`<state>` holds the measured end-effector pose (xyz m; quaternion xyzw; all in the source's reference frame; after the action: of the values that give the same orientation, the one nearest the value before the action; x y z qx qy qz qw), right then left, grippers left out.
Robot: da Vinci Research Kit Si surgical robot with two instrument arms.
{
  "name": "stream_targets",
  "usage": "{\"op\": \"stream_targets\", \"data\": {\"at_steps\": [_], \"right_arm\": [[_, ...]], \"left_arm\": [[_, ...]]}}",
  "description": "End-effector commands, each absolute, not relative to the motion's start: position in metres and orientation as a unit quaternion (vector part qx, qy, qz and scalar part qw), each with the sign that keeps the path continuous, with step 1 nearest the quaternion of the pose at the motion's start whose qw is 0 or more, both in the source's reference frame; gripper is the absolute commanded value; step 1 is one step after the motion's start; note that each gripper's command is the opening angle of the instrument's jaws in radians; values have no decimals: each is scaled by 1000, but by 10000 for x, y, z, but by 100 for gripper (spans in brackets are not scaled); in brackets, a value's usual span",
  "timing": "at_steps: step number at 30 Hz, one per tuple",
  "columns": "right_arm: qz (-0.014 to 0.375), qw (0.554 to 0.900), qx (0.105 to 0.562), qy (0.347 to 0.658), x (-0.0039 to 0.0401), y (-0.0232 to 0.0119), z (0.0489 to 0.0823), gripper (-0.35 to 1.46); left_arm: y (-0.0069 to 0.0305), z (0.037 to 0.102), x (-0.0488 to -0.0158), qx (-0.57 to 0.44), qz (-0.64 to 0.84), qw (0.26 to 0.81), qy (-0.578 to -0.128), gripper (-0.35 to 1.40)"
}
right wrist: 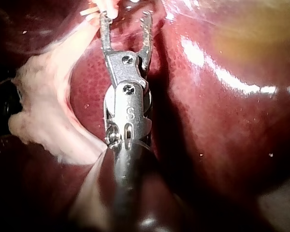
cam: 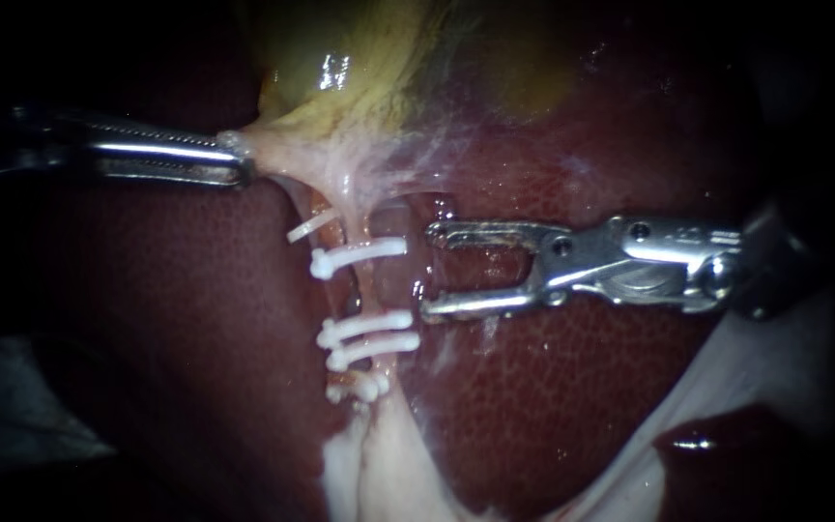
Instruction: Going back third clip right tube
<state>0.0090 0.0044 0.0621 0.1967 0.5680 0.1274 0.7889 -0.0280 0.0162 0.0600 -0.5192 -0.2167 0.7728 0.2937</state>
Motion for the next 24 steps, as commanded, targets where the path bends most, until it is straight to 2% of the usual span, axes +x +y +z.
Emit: {"op": "stream_targets", "data": {"at_steps": [1,5,12,17,24], "right_arm": [[116,795,189,564,84,44,615,50],[86,806,159,563,55,46,594,50],[38,816,150,557,28,43,584,50],[28,820,150,552,20,42,584,50],[24,819,149,553,13,40,582,50]], "left_arm": [[162,602,-280,-519,773,293,-217,-35],[163,605,-279,-520,773,293,-217,-35],[163,609,-279,-520,773,292,-216,-35],[159,621,-285,-520,774,292,-213,-35],[155,660,-312,-518,778,289,-207,-35]]}}
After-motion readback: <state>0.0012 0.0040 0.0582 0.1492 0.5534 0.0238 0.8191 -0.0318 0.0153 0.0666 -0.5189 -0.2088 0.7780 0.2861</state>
